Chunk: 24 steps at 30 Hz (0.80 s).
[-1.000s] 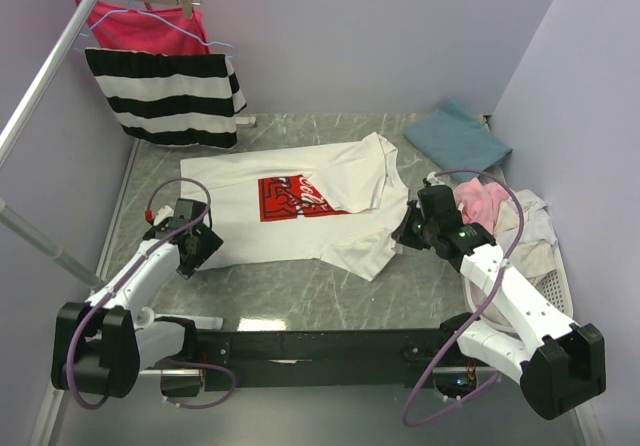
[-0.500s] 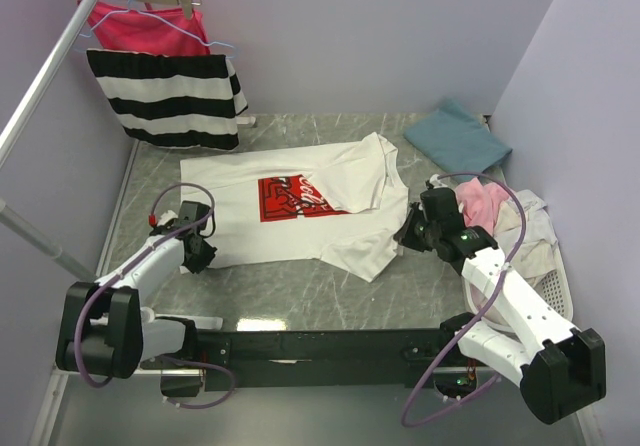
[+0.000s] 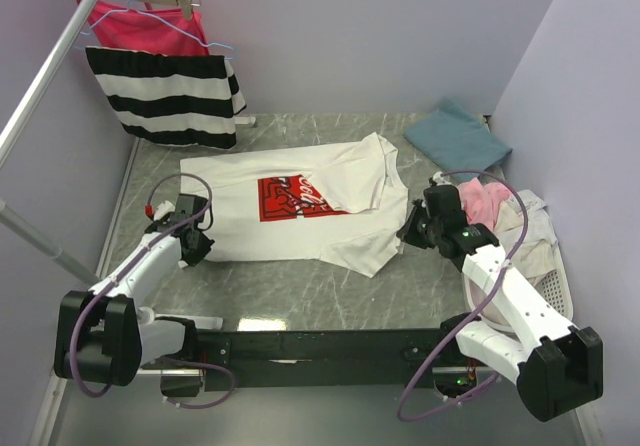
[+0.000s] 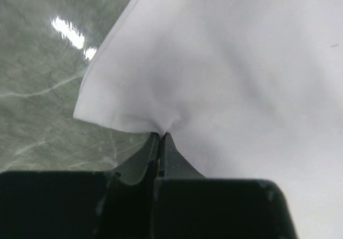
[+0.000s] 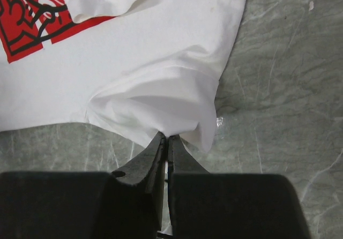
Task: Fold and stack the t-shirts
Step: Grap the side of the flattened tshirt closest away from the robot with both arms, then fold the other side of the tshirt into a rectangle
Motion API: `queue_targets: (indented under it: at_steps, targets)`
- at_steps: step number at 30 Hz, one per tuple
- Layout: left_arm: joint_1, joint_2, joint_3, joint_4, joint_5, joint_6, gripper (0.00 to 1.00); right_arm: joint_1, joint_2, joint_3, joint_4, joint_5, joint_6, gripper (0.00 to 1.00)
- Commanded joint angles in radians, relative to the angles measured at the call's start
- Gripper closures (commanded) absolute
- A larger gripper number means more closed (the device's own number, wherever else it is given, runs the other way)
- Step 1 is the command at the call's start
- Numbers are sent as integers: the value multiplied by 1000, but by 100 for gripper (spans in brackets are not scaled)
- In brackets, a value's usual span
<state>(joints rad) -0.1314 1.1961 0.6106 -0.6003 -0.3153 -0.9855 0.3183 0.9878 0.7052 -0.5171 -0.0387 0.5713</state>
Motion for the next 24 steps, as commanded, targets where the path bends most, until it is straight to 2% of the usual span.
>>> queue_targets:
  at_steps: [1,12,24]
  targets:
    - [7,-12,129,-26,-94,80,99,-42,38,79,64,-13,-37,97]
    - [22,218,259,95,-68,183,99,-104,236,221,181,-216,-53,98]
    - [98,499,509,185,-59,280,99,-122,570,525,187,-201,-74,100]
